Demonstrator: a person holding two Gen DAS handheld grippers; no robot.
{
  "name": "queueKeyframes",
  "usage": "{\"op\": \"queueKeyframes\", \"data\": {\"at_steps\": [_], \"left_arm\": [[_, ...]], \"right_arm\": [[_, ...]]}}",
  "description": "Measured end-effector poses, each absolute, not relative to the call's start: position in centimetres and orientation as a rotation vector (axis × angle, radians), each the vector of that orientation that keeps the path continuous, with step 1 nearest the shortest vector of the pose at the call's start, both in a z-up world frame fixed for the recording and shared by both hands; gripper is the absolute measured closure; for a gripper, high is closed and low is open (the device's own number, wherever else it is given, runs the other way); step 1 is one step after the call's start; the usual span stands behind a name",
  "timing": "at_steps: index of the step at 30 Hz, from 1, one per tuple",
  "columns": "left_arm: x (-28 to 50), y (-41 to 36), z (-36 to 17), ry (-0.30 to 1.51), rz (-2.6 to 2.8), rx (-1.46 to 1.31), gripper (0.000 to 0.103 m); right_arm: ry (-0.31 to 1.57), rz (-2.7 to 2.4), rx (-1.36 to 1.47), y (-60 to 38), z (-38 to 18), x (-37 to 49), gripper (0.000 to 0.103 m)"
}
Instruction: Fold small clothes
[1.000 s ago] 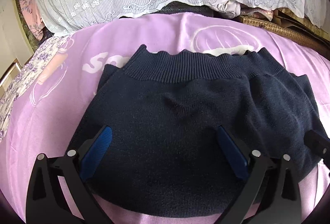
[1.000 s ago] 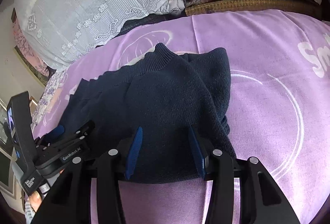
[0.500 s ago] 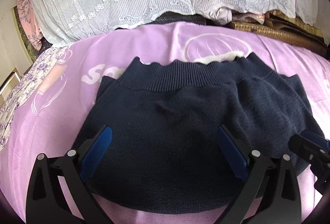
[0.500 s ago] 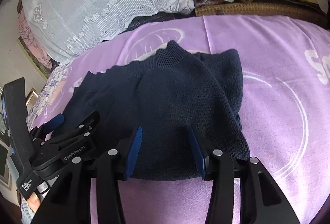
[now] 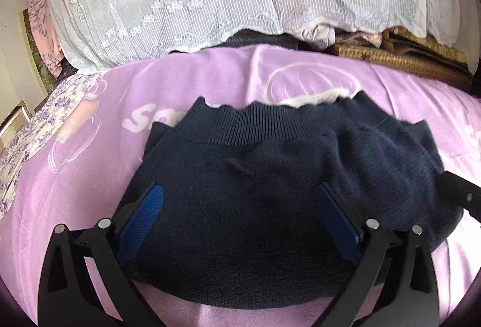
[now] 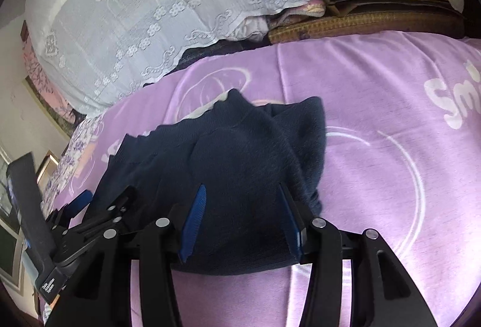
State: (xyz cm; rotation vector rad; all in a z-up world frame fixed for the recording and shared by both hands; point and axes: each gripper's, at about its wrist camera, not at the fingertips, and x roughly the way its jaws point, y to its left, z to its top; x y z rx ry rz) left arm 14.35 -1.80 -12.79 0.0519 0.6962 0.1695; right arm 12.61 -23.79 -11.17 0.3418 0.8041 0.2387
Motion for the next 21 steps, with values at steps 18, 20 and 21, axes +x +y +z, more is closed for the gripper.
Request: {"op": "queueKeyframes", "data": {"at_steps": [18,20,21], "left_arm": [[14.6,-1.9,-13.4,0.721,0.176,0.06,0.005],[14.8,-1.9,-13.6,0.73,0.178,0.063,0.005],[14.9,-1.9,-13.8,0.734,0.179,0.066,0.005]], "right_arm": [[0.889,0.204,0.511,-27.6,-13.8,14.1,0.032],[0.908,0.219,0.524,-27.4,-14.3,14.2,0.031],[0.916,0.225,0.526,-27.3,-14.5,14.2,0.031]]}}
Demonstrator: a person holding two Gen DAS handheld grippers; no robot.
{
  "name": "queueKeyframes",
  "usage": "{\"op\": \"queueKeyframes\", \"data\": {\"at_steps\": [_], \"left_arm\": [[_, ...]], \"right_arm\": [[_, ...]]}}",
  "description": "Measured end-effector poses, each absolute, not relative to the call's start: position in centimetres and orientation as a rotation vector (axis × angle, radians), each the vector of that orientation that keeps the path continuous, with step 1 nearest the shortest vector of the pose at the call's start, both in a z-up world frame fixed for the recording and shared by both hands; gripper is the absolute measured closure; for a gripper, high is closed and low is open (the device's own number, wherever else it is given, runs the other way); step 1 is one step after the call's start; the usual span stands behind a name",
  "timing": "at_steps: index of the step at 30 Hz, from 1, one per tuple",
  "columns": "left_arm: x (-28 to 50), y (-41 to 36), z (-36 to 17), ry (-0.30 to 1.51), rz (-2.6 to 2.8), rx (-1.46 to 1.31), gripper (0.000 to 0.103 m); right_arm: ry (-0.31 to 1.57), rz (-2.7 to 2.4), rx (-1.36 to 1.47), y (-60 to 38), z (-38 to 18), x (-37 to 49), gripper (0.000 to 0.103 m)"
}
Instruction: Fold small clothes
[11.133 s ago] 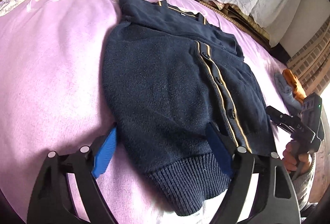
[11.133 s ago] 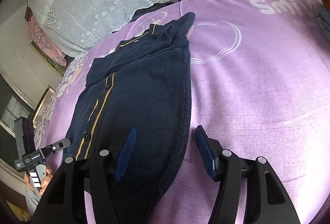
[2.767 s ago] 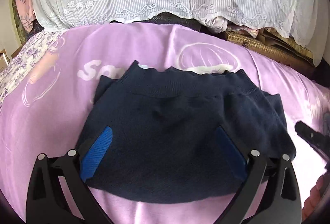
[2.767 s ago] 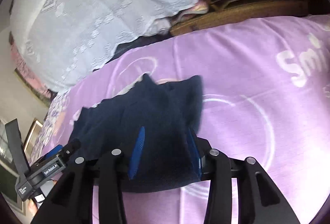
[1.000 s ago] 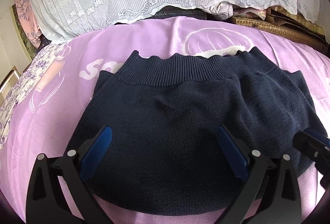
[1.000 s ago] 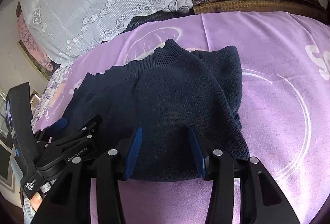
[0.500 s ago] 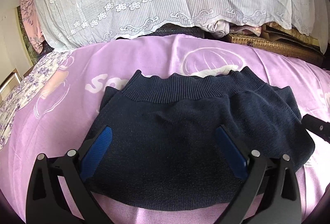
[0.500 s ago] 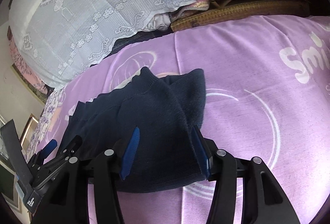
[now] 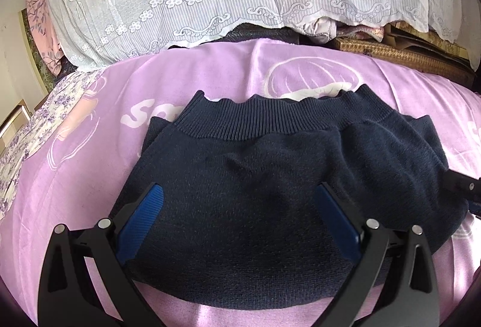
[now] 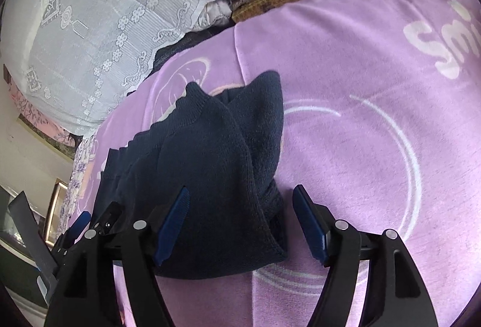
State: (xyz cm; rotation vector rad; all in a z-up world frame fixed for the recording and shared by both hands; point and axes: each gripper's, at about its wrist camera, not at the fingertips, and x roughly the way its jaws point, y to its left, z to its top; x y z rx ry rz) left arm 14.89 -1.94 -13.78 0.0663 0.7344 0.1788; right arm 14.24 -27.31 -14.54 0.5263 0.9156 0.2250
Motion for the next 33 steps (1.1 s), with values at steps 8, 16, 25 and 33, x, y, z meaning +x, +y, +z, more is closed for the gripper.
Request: {"op": "queueKeyframes", "data": {"at_steps": [8,16,25,33], "left_arm": [[15.3,-2.4,-14.6,0.762,0.177,0.095,0.005],[15.4,-2.4,-14.8,0.766,0.178,0.095,0.005],[15.0,-3.2,-12.6,0.722,0.082,0.055,0.005],[17.2,-7.6,-11.1,0.769,-0.039,0.093,0.005]], "right_arm": [[0.906,0.227,0.444,-25.7,-15.0,14.2,0.029],[0.875,0.197,0.42,-25.5,-15.0,14.1,0.046],[0.818,0.188,0.432,-25.9,-14.3,13.9,0.077],[0.858,0.205,0.485,-25.9,-15.5,14.3,0.072]]}}
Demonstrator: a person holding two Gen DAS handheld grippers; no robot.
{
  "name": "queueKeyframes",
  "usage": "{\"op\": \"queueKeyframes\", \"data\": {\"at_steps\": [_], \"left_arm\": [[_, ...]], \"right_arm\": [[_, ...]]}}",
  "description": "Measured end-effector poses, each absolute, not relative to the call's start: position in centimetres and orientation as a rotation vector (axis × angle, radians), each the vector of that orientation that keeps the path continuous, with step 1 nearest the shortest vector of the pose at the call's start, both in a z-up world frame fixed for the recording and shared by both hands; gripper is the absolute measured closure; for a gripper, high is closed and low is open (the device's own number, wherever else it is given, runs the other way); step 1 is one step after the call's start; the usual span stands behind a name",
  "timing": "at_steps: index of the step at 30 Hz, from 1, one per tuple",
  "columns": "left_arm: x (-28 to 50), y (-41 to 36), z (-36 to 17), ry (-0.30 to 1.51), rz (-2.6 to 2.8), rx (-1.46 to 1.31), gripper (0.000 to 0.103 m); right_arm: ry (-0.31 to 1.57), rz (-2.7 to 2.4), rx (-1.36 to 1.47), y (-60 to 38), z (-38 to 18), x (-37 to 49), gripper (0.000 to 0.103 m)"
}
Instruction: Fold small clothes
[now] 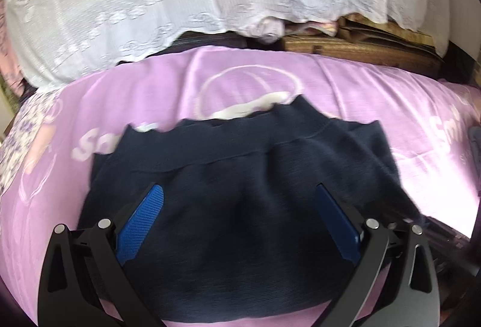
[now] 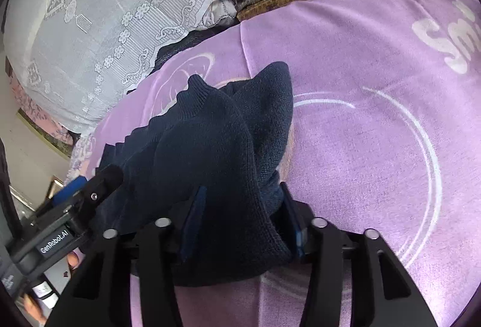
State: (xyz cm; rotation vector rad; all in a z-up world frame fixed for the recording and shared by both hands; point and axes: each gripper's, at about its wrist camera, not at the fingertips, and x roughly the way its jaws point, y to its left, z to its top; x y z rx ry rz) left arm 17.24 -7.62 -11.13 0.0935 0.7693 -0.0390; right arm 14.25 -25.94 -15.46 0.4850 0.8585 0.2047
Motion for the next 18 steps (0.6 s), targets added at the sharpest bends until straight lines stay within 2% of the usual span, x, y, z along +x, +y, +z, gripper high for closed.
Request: {"op": "queueKeyframes", "data": {"at_steps": [5,12,18], "left_arm": [[18.6,-9.5,-11.4,0.824,-0.071,0.09,0.007],[20.5,-10.6,-7.1,0.885,-0.215,0.027,0.007],[21.1,-15.4,-6.6,0.975,-0.249,0.234,0.006]], "right_arm": [[0.799,0.208,0.504,-26.2,-14.8,13.7,0.078],[0.673,0.236,0.359,-23.9,-12.3,12.2,0.078],[0.598,0.272,0.295,-22.5,-11.0,11.0,0.078]]}}
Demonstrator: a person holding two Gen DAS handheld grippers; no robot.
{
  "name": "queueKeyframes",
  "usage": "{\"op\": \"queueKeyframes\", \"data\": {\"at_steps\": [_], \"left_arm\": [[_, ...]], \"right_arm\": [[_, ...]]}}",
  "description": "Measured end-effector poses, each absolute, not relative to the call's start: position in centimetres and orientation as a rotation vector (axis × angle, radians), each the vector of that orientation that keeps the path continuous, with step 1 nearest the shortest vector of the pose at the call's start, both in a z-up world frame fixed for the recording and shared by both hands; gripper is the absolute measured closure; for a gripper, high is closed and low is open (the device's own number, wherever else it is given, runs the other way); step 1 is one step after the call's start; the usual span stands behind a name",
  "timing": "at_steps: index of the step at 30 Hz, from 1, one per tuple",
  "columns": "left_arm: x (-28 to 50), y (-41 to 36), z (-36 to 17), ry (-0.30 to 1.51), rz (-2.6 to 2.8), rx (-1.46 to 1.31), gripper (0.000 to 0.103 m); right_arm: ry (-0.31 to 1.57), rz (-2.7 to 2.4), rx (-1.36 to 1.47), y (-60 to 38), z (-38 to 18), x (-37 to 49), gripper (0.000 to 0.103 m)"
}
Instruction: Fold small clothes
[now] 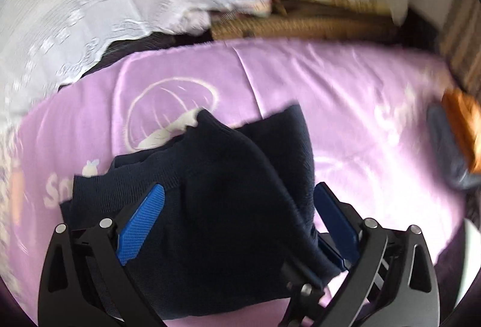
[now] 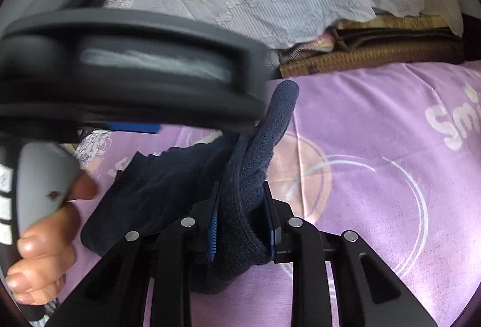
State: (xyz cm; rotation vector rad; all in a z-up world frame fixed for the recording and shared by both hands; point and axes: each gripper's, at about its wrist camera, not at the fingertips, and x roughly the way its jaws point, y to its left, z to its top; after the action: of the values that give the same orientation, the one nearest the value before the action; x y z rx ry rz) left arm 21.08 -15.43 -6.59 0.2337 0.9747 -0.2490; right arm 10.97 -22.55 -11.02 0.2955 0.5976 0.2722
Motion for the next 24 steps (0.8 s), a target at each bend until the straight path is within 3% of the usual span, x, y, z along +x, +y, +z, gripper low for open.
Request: {"op": "queueKeyframes", "data": {"at_steps": [4,5,6,7,8,24], "left_arm": [[22.1,-16.4,-7.4,1.011,-0.248,0.284,0.006],[22.2,-16.2,-7.4,0.993,-0.239,0.285,0.018],[22.3,-15.9,-7.4,0.988,-0.237,0.282,0.046],[22.5,-15.5,-7.7,1.006,-0.259,0.267,0.06],[22.8,-14.8,-7.9,1.04,-0.311,0.217,0.083],[21.2,-5.7,-4.7,0.92,-0.304,0.175,0.086]], "right_arm": [[0.557,0.309,0.246,-21.4,-10.5,10.2,0.079],[0.552,0.315,0.242,-21.4,-10.4,10.0,0.079],[0.547,0.318,0.24,-21.3,-10.2,9.8,0.079],[0.548,0.317,0.242,-21.3,-10.1,9.8,0.079],[0.553,0.317,0.247,-21.3,-10.1,9.9,0.079],[0.543,0.377,0.182,-13.2,-6.8,10.1,0.079]]}}
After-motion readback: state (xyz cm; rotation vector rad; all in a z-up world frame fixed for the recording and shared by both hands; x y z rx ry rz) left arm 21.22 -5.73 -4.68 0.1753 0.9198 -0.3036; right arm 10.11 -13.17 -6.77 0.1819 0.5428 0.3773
